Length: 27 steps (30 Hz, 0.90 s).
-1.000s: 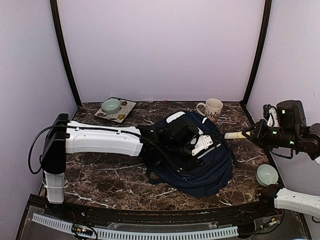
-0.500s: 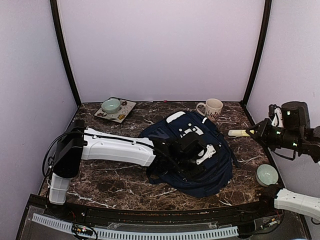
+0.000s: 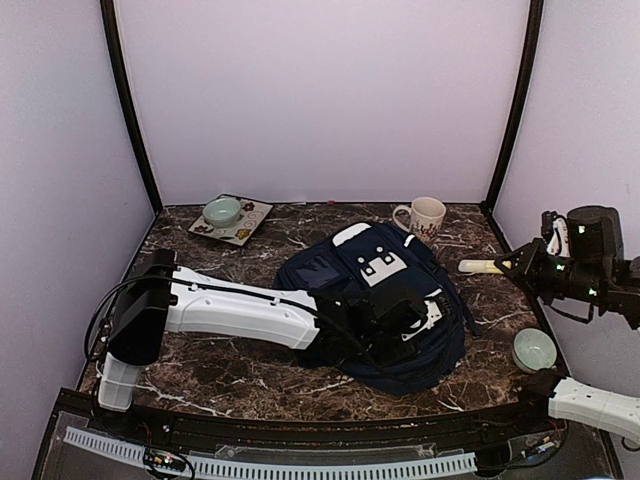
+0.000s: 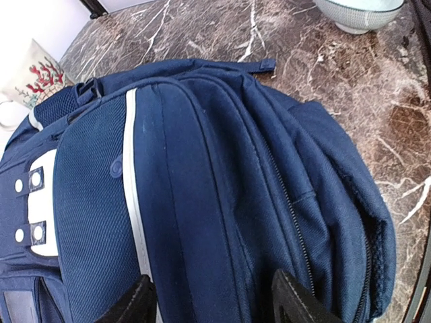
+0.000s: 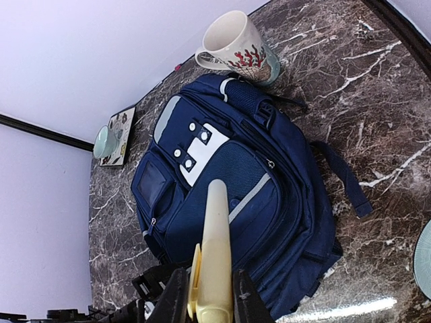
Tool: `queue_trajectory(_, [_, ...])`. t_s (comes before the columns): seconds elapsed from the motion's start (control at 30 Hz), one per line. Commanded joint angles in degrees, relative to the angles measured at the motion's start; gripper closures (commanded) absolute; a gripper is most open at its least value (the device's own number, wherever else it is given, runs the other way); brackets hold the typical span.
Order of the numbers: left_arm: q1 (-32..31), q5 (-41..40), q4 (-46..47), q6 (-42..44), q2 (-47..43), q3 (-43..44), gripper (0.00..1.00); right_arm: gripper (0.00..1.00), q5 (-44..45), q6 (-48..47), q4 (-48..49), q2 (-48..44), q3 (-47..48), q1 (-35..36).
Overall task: Pack the student bag
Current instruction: Pick up the upper front pocket of the student bag.
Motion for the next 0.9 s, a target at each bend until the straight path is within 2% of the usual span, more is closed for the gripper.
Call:
queue_trajectory(0.0, [0.1,-4.1,-2.4,-0.1,0.6,1.0,0.4,0.96,1.2,0.2,0.6,-0.3,-0.2,-0.3])
queue_trajectory(0.07, [0.2,-5.2,-2.9,-0.1,1.0,1.0,0.42,0.96,1.1,0.2,0.5,-0.3,-0.1,-0.3])
queue_trajectory(0.17, [0.1,-6.9,-3.2,0.6,1.1,0.9,0.54,0.96,0.8,0.3,0.7,-0.2,-0.3,-0.3])
queue_trajectory(0.37, [0.2,-6.6,-4.3,0.8,0.3,2.5,0.98,0.96,0.6,0.8,0.9,-0.2,-0.7,-0.3])
queue_trajectory(0.6, [0.6,-6.1,-2.9,-3.0,-3.5,3.6,1.0,0.96,0.1,2.6,2.3,-0.8,-2.3,-0.3])
queue_trajectory(0.87, [2.9,-8.5,-1.7,-12.1,-9.0,6.2,1.0,0.95,-0.8,4.7,8.0,1.1,-3.3,-0.3])
